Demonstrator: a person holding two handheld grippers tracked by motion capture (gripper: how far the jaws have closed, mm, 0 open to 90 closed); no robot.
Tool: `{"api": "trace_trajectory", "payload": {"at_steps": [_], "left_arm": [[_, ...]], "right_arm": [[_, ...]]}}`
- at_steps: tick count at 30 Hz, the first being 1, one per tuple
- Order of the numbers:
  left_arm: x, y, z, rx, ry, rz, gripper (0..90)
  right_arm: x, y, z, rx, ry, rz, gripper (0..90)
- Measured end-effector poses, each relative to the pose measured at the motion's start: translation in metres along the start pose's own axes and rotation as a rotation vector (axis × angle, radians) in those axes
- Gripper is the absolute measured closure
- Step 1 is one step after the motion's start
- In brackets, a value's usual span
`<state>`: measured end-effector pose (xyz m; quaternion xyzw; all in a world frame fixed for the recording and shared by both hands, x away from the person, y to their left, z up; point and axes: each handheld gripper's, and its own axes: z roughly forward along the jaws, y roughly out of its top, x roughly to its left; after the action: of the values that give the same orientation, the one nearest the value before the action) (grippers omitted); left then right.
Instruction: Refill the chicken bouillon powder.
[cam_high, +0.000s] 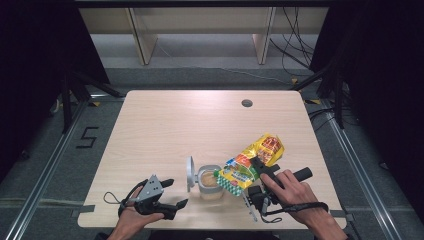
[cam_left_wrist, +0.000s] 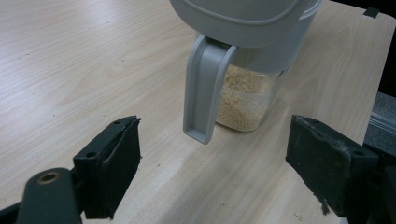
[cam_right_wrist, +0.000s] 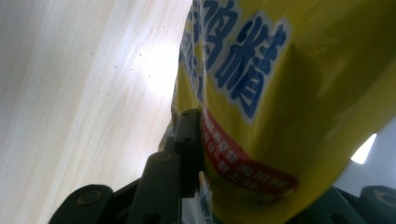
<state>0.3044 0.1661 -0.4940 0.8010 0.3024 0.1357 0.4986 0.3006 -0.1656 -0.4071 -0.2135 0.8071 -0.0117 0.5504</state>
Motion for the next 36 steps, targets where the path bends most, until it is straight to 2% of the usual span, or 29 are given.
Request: {"api": "trace_trajectory", "payload": {"at_steps": [1,5,6,7,8,9,10,12,13,17,18,19,20,21,22,23,24,25,26,27,28,29,30,32,33,34,36], "left_arm": [[0.000,0.000,0.000,0.001,0.000,0.001,16.9],[0.000,0.000,0.000,0.000,0.000,0.000,16.9],[0.000,0.000,0.000,0.000,0.001,0.000,16.9],[0.000,0.000,0.000,0.000,0.000,0.000,17.0],[0.000,0.000,0.000,-0.001,0.000,-0.001,16.9],[0.000,0.000,0.000,0.000,-0.001,0.001,16.9],[0.000,0.000,0.000,0.000,-0.001,0.000,16.9],[0.000,0.000,0.000,0.002,0.000,-0.006,17.0],[0.000,0.000,0.000,0.002,0.000,-0.004,16.9],[0.002,0.001,-0.001,0.005,-0.001,0.006,16.9],[0.002,0.001,-0.001,0.002,-0.002,-0.003,16.9],[0.002,0.001,-0.001,0.002,-0.002,-0.002,17.0],[0.002,0.001,-0.001,0.004,-0.001,-0.001,16.9],[0.002,0.001,-0.001,0.003,-0.003,0.001,17.0],[0.002,0.001,-0.001,0.002,-0.002,0.001,16.9],[0.002,0.001,-0.001,0.004,0.002,0.004,16.9],[0.002,0.001,-0.001,0.005,0.003,0.019,16.9],[0.001,0.001,-0.001,0.001,0.000,-0.003,16.9],[0.001,0.001,-0.001,0.000,0.000,-0.003,16.9],[0.002,0.001,-0.001,0.004,-0.004,0.002,16.9],[0.002,0.001,-0.001,0.000,-0.002,0.000,16.9],[0.001,0.001,-0.001,0.000,-0.002,0.000,16.9],[0.002,0.001,-0.001,0.004,-0.003,0.001,16.9],[0.001,0.001,-0.001,0.000,0.000,-0.004,16.9],[0.001,0.001,-0.001,0.000,0.000,-0.003,17.0],[0.001,0.001,-0.001,0.001,-0.001,0.001,16.9],[0.002,0.001,-0.001,0.003,-0.002,0.002,16.9]], "right_arm": [[0.002,-0.001,0.001,-0.005,-0.007,0.015,72.1],[0.002,-0.004,-0.001,-0.006,0.027,0.060,72.2],[0.004,-0.005,-0.001,-0.011,0.033,0.104,72.3],[0.003,-0.006,-0.001,-0.021,0.029,0.094,72.4],[0.007,-0.008,-0.002,-0.022,0.041,0.141,72.4],[0.006,-0.009,-0.002,-0.034,0.037,0.130,72.5],[0.010,-0.010,-0.002,-0.038,0.045,0.199,72.6],[0.010,-0.012,0.000,-0.063,0.049,0.195,72.7],[0.013,-0.013,-0.001,-0.060,0.061,0.238,72.8],[0.013,-0.017,0.000,-0.086,0.054,0.254,73.0],[0.015,-0.018,0.002,-0.097,0.062,0.281,73.0],[0.015,-0.018,0.004,-0.121,0.053,0.267,73.1],[0.018,-0.018,0.004,-0.114,0.063,0.310,73.3],[0.013,-0.020,0.007,-0.155,0.043,0.244,73.4],[0.021,-0.021,0.005,-0.136,0.066,0.374,73.7],[0.023,-0.021,0.004,-0.129,0.073,0.418,73.7],[0.023,-0.023,0.005,-0.150,0.076,0.418,73.8],[0.025,-0.024,0.005,-0.149,0.083,0.452,73.9],[0.026,-0.025,0.007,-0.171,0.082,0.463,74.0],[0.024,-0.026,0.007,-0.176,0.078,0.444,74.2],[0.028,-0.026,0.007,-0.179,0.081,0.494,74.4],[0.029,-0.027,0.007,-0.184,0.085,0.520,74.5],[0.029,-0.028,0.008,-0.197,0.084,0.523,74.7],[0.033,-0.028,0.007,-0.200,0.095,0.576,75.0],[0.031,-0.030,0.009,-0.224,0.081,0.536,75.4],[0.037,-0.028,0.009,-0.233,0.097,0.613,75.7],[0.038,-0.030,0.010,-0.252,0.105,0.629,76.2]]}}
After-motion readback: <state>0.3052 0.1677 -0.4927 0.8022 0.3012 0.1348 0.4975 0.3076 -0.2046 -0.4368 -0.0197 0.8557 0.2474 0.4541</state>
